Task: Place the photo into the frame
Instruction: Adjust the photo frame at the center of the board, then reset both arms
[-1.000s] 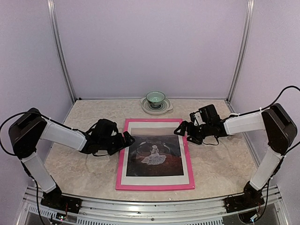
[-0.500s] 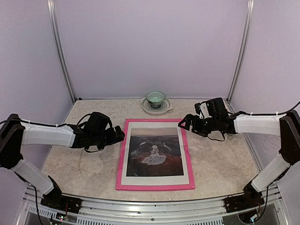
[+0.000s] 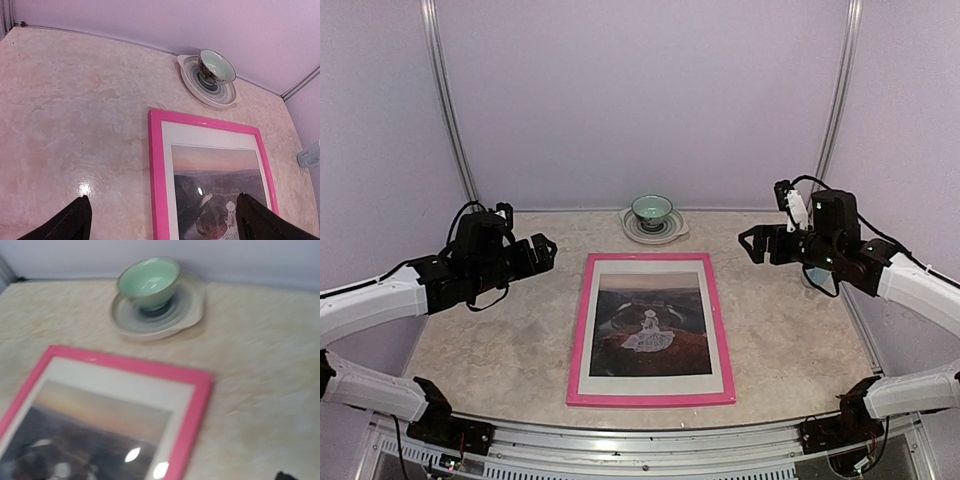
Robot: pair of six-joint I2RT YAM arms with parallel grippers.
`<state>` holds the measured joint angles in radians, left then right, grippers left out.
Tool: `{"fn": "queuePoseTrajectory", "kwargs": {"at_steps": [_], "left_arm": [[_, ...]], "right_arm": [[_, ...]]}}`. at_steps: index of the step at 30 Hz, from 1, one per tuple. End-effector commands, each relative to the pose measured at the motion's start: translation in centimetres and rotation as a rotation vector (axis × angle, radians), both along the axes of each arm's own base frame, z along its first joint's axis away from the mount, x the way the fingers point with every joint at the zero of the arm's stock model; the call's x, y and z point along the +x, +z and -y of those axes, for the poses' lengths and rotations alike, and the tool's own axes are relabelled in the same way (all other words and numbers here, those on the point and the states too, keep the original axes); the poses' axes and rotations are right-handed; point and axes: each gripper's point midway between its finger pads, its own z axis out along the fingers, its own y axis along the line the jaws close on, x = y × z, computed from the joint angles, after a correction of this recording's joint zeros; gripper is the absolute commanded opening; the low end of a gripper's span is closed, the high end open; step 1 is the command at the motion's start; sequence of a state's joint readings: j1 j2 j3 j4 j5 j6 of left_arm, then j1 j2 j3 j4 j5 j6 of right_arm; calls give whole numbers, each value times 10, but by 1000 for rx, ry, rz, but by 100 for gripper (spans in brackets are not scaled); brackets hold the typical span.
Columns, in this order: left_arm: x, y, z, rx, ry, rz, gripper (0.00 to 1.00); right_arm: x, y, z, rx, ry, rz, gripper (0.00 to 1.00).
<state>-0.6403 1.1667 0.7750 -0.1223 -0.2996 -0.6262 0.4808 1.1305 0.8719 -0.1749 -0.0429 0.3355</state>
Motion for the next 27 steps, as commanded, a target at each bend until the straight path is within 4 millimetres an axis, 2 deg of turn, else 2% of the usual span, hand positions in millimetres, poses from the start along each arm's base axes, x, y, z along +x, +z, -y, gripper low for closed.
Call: {"fn": "queuePoseTrajectory", "kwargs": {"at_steps": [1, 8, 13, 14, 17, 21, 24, 27], "left_arm": [[-2, 23, -35, 84, 54, 85, 99], [-10, 71, -84, 103, 140, 239, 99], [-9, 77, -128, 110, 218, 241, 99], [-8, 76, -143, 111, 251, 233, 99], [-14, 79, -167, 101, 289, 244, 99], [-25, 84, -179, 130, 327, 261, 99], [-30, 84, -181, 132, 337, 271, 99], [-35, 88, -183, 123, 346, 301, 99]], "right_arm": [[-11, 5, 34, -152, -73, 86, 99], [-31, 25, 67, -208, -166, 191, 99], [-34, 36, 97, -264, -305, 240, 99], [-35, 37, 99, -271, -309, 246, 99], [-38, 41, 98, -287, -276, 262, 99], [-40, 51, 114, -330, -311, 250, 99], [-41, 56, 122, -275, -281, 250, 99], [-36, 49, 133, -218, -274, 224, 99]]}}
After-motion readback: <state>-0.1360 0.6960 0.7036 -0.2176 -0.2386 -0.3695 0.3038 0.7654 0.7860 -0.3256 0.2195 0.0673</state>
